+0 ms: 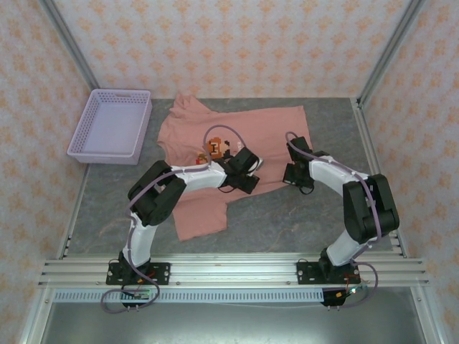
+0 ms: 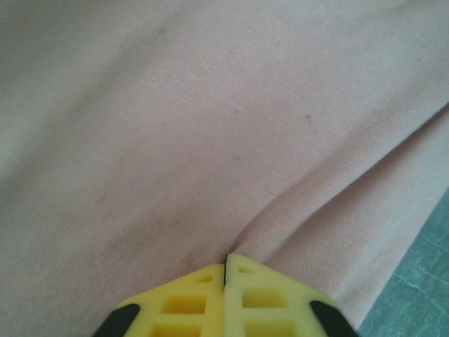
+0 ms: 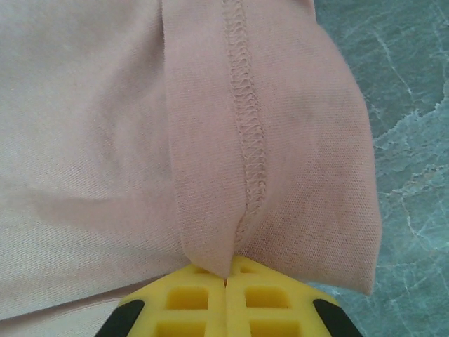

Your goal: Fold the inside-out t-shirt

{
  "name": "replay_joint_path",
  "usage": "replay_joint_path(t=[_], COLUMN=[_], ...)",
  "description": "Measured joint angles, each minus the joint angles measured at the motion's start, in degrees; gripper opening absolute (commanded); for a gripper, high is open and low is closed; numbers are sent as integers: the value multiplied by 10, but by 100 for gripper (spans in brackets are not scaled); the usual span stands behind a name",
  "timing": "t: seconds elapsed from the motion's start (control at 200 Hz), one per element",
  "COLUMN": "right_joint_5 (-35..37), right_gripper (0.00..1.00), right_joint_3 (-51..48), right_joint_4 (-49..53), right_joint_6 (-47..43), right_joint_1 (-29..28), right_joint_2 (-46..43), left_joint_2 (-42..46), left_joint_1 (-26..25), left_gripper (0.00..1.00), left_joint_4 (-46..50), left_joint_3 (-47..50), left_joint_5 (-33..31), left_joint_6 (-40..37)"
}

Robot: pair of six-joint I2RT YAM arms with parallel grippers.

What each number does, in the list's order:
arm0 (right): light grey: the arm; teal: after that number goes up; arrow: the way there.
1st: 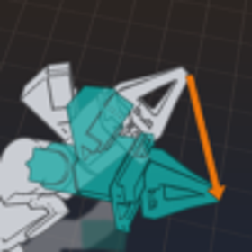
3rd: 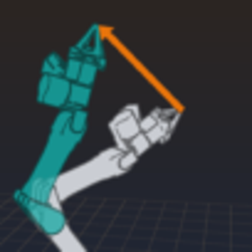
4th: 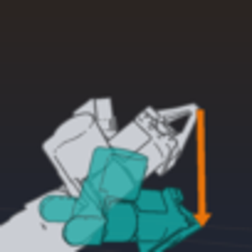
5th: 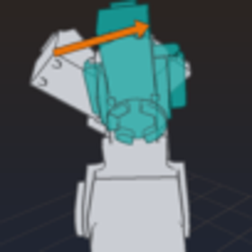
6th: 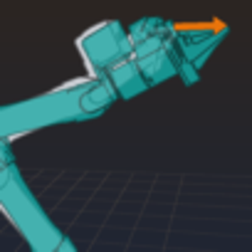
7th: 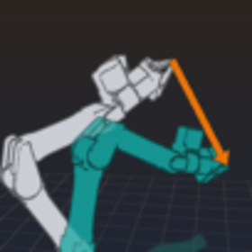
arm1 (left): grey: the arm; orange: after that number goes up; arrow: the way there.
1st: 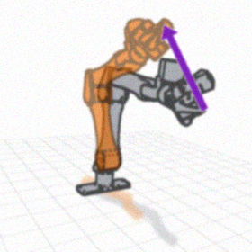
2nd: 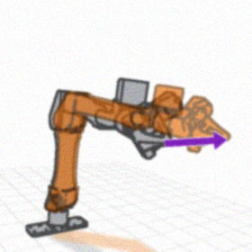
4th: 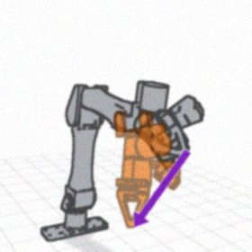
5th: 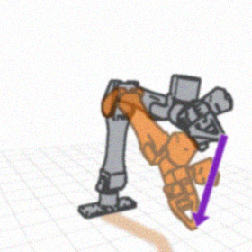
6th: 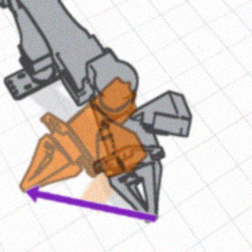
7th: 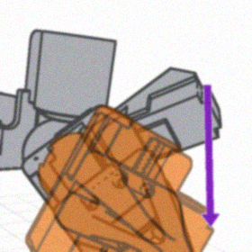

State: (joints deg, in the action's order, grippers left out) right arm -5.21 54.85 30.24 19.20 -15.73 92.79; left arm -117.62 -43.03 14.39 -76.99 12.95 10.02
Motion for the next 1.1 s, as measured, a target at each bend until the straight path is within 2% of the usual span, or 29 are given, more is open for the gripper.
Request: replay_joint_path(t=[0.49,0.695,0.966,1.096], right_joint_5=[-2,44,95,110], right_gripper=[6,7,2,1], right_joint_3=[0,0,2,5], right_joint_4=[39,61,85,89], right_joint_6=[-13,-19,-33,-34], right_joint_1=[36,88,99,130], right_joint_2=[-24,-33,-56,-67], left_joint_2=[24,30,35,35], left_joint_1=[0,4,9,11], left_gripper=[0,0,0,0], left_joint_4=[-58,-59,-58,-59], left_joint_3=[56,64,70,71], left_joint_5=[5,10,16,18], left_joint_6=[-1,-1,-1,-1])
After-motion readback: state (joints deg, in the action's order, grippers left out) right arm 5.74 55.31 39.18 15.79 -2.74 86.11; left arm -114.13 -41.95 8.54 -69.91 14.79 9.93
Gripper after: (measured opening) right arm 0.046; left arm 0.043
